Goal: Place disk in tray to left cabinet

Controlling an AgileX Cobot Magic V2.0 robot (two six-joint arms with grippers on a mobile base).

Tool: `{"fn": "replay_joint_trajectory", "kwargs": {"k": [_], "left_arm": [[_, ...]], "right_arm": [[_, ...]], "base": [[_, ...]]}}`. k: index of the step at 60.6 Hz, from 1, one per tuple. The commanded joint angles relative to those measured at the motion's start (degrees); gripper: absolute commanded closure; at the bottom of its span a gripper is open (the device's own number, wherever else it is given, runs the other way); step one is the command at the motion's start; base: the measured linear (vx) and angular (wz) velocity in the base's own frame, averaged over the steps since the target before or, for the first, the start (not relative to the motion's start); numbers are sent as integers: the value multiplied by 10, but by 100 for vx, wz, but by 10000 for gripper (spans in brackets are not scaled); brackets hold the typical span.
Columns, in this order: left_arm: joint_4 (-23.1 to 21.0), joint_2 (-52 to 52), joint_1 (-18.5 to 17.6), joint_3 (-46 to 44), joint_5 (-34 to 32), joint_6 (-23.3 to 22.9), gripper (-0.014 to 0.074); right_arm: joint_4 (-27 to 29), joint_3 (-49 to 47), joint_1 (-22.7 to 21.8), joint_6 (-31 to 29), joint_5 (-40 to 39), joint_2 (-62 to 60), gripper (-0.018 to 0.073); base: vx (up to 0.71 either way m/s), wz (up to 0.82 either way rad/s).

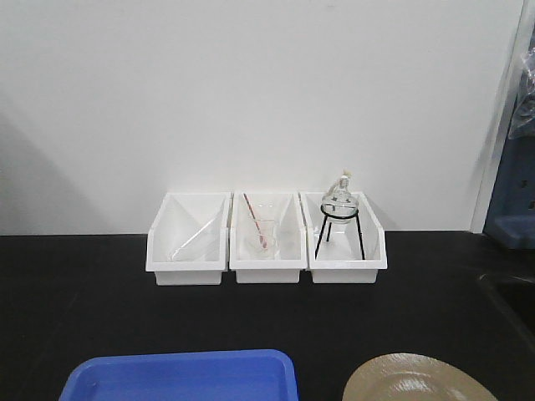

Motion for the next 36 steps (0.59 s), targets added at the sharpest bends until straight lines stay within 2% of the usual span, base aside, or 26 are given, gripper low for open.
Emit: {"fn": "replay_joint_trajectory", "kwargs": {"k": [1,9,13,27,36], "left_arm": [[-6,-9,-3,9,-60,-6,603],[-6,-9,-3,-16,-100,-6,602],[-6,-7,-3,-48,-99,-5,600],[-5,66,-3,-208,31,16,579],[-5,143,-3,-246,86,17,547]], "right_arm": [[-1,-32,-2,-1,-40,-7,561],[-1,-96,-2,-1,16,-7,559],[-1,-132,-2,-1,51,1,557],[-7,-244,-2,-1,106,89,547],[-7,-262,-2,-1,110,160,513]], "base": [[0,0],[0,0],[0,0],[0,0],[0,0]]}}
